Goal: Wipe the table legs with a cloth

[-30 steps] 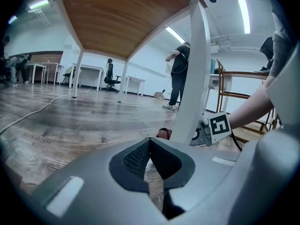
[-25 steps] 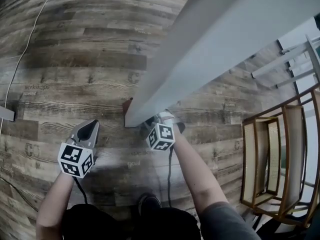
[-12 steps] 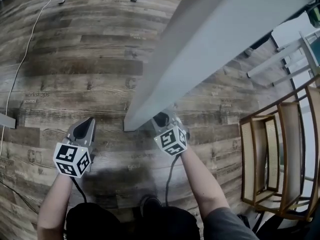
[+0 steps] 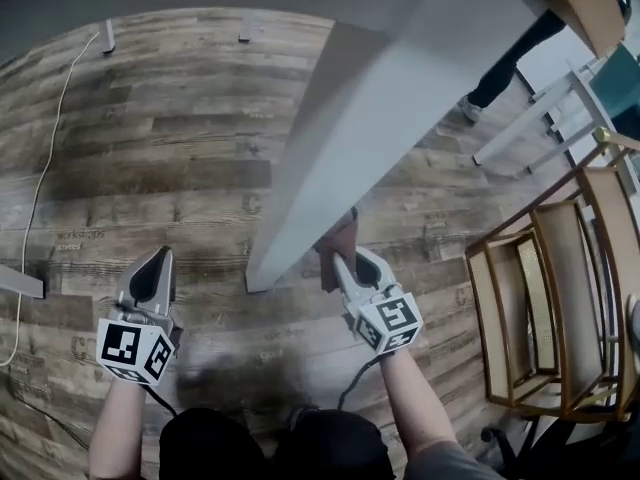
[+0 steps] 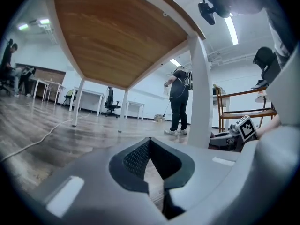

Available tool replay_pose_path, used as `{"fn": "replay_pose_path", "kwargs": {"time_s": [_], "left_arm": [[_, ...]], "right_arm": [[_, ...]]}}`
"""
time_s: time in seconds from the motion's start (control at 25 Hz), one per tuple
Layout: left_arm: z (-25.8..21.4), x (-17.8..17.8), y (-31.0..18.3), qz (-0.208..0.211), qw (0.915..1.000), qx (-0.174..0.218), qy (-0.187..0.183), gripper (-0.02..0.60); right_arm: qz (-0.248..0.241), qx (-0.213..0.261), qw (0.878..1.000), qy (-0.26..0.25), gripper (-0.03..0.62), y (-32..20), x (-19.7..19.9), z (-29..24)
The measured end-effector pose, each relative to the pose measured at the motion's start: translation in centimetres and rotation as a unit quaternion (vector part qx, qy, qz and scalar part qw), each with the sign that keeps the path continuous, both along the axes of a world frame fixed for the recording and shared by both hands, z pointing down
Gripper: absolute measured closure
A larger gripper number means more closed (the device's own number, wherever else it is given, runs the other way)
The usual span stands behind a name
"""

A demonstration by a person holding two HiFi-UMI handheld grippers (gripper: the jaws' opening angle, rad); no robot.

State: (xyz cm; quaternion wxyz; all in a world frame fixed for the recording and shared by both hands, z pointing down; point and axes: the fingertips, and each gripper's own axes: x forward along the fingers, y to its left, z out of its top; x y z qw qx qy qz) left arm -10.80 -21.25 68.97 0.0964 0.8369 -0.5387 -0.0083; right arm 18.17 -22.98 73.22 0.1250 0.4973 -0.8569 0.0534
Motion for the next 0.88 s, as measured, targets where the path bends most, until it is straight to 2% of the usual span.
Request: {"fn": "replay_pose_path", "kwargs": {"time_s": [0.12,0.32,0.52,0.8,0.88], "left_arm": [[-3.2,0.1,0.0,-0.006,0.9995,0.032,-0.006,0.563],[-6.0,0.0,-0.9,-0.008,0.9993,0.036,-0.011,0.563],[-12.2,0.2,1.1,-0.017,0.9974,0.056,-0.043,0.563],[-23.5,3.1,7.8,-0.001,0.9969,0.033,-0.072,0.563],[-25.9,3.4,9.2,-0.006,0.9976,0.014,-0.067,0.563]], "right_arm": [[0.019,0.016,0.999,-0.030,0.531,1.1,0.6,-2.9],[0.034,0.028,0.998,-0.038,0.531,1.9,1.4,-5.9],[0.058,0.022,0.997,-0.048,0.531,2.3,3.4,-12.4],[0.052,-0.012,0.997,-0.052,0.531,4.4,4.9,-25.7],[0.048,-0.019,0.998,-0.046,0.531,4.6,5.0,-29.0]]}}
